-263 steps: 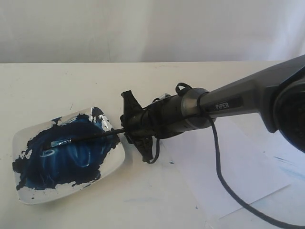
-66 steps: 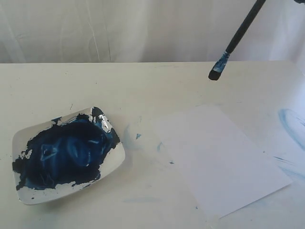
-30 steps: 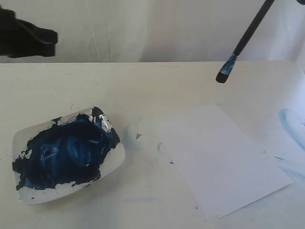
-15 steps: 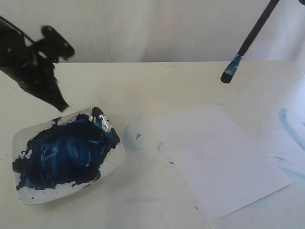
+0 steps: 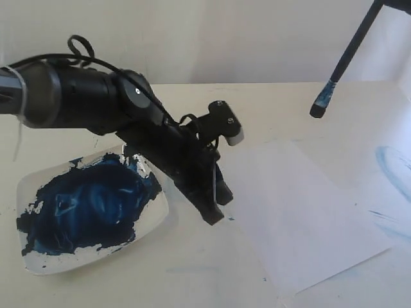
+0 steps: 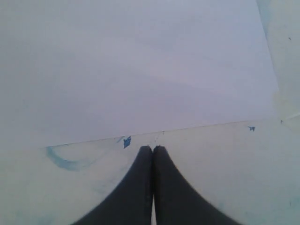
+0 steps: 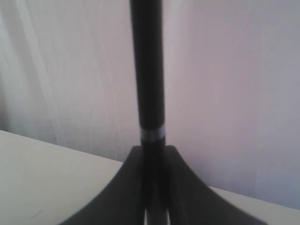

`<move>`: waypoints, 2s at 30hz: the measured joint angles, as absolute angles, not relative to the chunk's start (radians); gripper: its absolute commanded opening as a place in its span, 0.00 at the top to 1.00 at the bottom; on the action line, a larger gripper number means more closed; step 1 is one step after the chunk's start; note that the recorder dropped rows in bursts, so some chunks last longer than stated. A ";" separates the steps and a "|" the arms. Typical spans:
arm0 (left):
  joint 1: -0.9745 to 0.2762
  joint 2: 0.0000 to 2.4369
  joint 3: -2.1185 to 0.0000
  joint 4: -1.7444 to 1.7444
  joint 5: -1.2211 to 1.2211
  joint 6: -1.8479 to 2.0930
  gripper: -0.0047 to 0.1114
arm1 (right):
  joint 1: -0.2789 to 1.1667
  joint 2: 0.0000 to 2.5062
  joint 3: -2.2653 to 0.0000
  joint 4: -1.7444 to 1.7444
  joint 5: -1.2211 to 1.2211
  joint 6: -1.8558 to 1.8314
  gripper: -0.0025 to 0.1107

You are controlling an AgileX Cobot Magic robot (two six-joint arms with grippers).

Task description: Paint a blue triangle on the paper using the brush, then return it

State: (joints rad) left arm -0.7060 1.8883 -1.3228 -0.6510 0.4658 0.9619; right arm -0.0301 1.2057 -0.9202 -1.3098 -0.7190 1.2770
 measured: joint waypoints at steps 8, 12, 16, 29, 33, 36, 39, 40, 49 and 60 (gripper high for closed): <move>-0.708 1.966 -1.381 -0.757 0.453 0.988 0.96 | -0.030 1.290 -0.920 -1.307 -0.760 1.236 0.98; -0.708 1.980 -1.385 -0.805 0.425 1.012 0.96 | -0.030 1.352 -0.920 -1.273 -0.819 1.184 0.98; -0.708 2.003 -1.387 -0.871 0.406 1.056 0.96 | -0.030 1.404 -0.920 -1.230 -0.851 1.146 0.98; -0.708 2.070 -1.387 -0.903 0.356 1.077 0.96 | -0.030 1.536 -0.920 -1.212 -0.964 1.090 0.98; -0.708 2.074 -1.387 -0.914 0.342 1.077 0.96 | -0.030 1.565 -0.920 -1.199 -1.013 1.090 0.98; -0.708 2.076 -1.387 -0.918 0.324 1.077 0.96 | -0.030 1.583 -0.920 -1.192 -1.038 1.090 0.98; -0.708 2.083 -1.387 -0.918 0.314 1.077 0.96 | -0.030 1.596 -0.920 -1.191 -1.058 1.090 0.98; -0.708 2.087 -1.387 -0.920 0.314 1.077 0.96 | -0.030 1.601 -0.920 -1.191 -1.061 1.090 0.98; -0.708 2.107 -1.387 -0.922 0.312 1.079 0.96 | -0.030 1.640 -0.920 -1.191 -1.091 1.088 0.98; -0.708 2.119 -1.387 -0.922 0.302 1.079 0.96 | -0.030 1.666 -0.920 -1.189 -1.113 1.045 0.98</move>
